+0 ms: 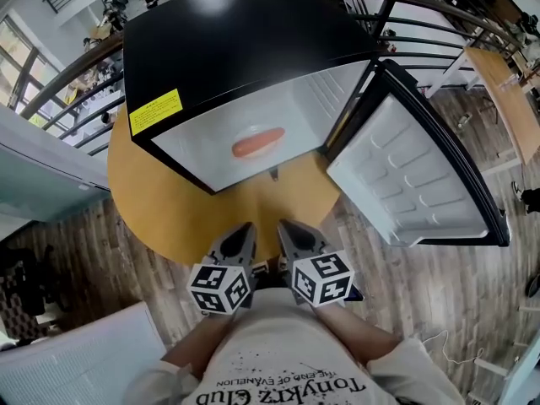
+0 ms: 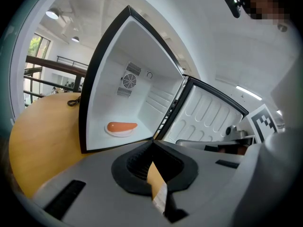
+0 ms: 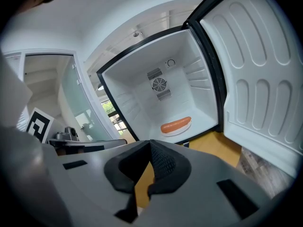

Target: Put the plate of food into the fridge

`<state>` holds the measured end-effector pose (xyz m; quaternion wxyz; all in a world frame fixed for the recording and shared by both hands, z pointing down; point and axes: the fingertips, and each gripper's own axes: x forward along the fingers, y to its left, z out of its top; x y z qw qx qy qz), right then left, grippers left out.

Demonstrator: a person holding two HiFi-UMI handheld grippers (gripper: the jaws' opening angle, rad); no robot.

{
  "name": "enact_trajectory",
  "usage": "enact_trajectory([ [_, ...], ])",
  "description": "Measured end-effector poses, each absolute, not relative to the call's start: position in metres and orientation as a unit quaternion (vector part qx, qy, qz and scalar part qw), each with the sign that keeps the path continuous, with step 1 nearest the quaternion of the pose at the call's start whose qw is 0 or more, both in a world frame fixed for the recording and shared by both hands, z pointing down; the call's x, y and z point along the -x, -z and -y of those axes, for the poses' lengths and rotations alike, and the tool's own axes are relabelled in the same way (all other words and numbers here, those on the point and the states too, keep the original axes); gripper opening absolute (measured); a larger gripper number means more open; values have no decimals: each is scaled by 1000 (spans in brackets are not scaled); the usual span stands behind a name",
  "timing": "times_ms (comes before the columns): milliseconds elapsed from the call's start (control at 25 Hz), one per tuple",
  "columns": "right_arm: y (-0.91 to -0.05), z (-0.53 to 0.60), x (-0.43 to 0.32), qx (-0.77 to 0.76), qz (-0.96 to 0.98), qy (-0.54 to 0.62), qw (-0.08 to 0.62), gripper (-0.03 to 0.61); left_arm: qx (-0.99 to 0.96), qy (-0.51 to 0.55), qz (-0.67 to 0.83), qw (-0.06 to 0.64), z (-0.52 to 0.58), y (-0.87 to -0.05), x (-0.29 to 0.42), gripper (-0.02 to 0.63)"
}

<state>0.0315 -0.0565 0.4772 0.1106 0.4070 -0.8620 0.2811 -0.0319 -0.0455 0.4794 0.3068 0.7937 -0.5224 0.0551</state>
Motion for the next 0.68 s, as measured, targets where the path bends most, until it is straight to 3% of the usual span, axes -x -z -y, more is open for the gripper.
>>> enact_trajectory([
  [680, -476, 51, -36, -407, 863, -275, 115, 25, -797, -64, 511, 315, 40, -483, 20, 23],
])
